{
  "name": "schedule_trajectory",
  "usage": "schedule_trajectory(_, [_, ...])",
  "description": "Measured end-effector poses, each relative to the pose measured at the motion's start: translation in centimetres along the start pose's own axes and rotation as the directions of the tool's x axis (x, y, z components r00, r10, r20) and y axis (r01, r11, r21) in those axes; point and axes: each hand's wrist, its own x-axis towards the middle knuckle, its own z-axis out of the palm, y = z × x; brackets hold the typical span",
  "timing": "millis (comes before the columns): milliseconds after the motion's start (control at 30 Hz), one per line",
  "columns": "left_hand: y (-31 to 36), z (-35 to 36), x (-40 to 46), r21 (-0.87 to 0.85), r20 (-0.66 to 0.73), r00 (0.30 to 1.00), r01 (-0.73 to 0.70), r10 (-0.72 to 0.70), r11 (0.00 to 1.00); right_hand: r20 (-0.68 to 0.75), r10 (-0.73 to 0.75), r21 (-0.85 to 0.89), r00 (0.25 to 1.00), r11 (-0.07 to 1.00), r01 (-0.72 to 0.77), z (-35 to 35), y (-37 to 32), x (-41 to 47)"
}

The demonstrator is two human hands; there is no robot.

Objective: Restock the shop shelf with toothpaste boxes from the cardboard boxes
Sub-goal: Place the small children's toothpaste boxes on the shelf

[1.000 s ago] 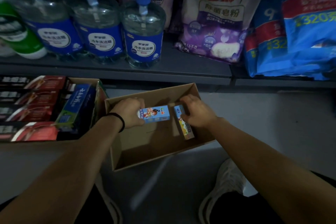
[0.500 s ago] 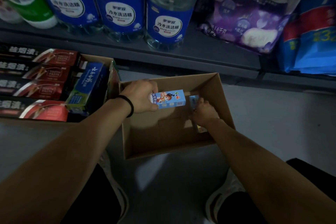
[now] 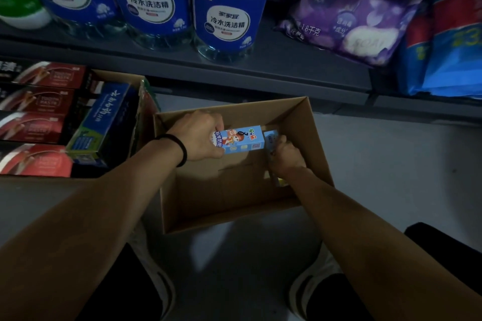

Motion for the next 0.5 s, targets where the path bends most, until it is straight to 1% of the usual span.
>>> schedule_trajectory(100, [0.2, -0.2, -0.2, 0.014, -0.003, 1.0, 0.002, -0.002, 1.0, 0.0, -0.029, 0.003, 1.0, 1.0, 0.029, -0.6, 0.1, -0.6])
schedule_trajectory(267, [0.8, -1.8, -1.5, 0.046, -0.03, 1.0, 0.007, -0.006, 0.999, -0.023, -0.124, 0.078, 0.992, 0.989, 0.126, -3.7, 0.0, -2.8])
schedule_trajectory(367, [1.7, -3.6, -2.9, 0.06, -0.048, 0.999, 0.006, -0.003, 0.998, -0.042, -0.187, 0.066, 0.981, 0.98, 0.19, -6.6, -0.2, -4.8])
schedule_trajectory(500, [3.7, -6.5, -5.1, 0.099, -0.112, 0.994, -0.009, 0.02, 0.995, -0.056, -0.28, 0.042, 0.958, 0.958, 0.283, -10.7, -0.9, -8.2])
